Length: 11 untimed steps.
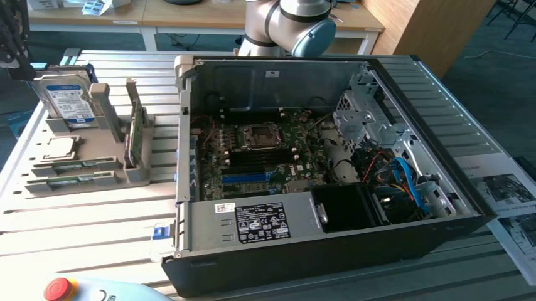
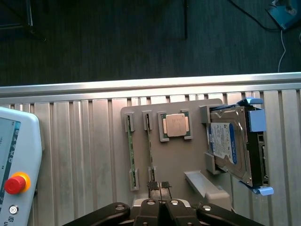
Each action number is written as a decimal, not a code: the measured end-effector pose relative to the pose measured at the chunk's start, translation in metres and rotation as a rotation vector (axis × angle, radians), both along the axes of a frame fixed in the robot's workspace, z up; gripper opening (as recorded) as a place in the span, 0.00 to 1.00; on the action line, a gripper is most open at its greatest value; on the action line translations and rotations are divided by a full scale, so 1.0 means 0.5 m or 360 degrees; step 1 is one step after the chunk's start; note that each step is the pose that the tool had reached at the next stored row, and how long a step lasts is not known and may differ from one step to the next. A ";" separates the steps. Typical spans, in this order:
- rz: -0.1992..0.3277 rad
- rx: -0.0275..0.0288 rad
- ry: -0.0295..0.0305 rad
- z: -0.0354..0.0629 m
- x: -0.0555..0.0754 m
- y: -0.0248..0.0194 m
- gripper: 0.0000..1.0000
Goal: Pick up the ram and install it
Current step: 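Pick up the ram and move it above insertion slot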
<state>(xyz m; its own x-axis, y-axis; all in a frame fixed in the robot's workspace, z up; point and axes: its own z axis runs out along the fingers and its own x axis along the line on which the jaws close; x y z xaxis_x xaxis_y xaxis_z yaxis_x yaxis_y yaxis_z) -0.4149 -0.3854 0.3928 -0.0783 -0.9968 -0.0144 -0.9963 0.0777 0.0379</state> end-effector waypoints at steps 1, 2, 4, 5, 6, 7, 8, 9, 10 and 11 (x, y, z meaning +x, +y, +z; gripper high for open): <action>0.0000 0.00000 0.00000 0.000 0.000 0.0000 0.10; 0.0000 -0.00001 0.00002 0.000 0.000 0.0000 0.10; 0.0000 0.00000 0.00000 0.000 0.000 -0.0004 0.10; 0.0000 0.00001 0.00000 0.000 0.000 -0.0008 0.10; 0.0000 0.00000 0.00000 0.000 0.000 -0.0015 0.10; 0.0000 0.00000 0.00000 0.000 0.000 -0.0022 0.10; 0.0000 0.00000 -0.00001 0.000 0.000 -0.0030 0.10; 0.0000 -0.00001 0.00001 0.000 0.000 -0.0038 0.10; 0.0000 0.00000 0.00000 0.000 0.000 -0.0047 0.10; 0.0000 0.00000 0.00000 0.000 0.000 -0.0057 0.10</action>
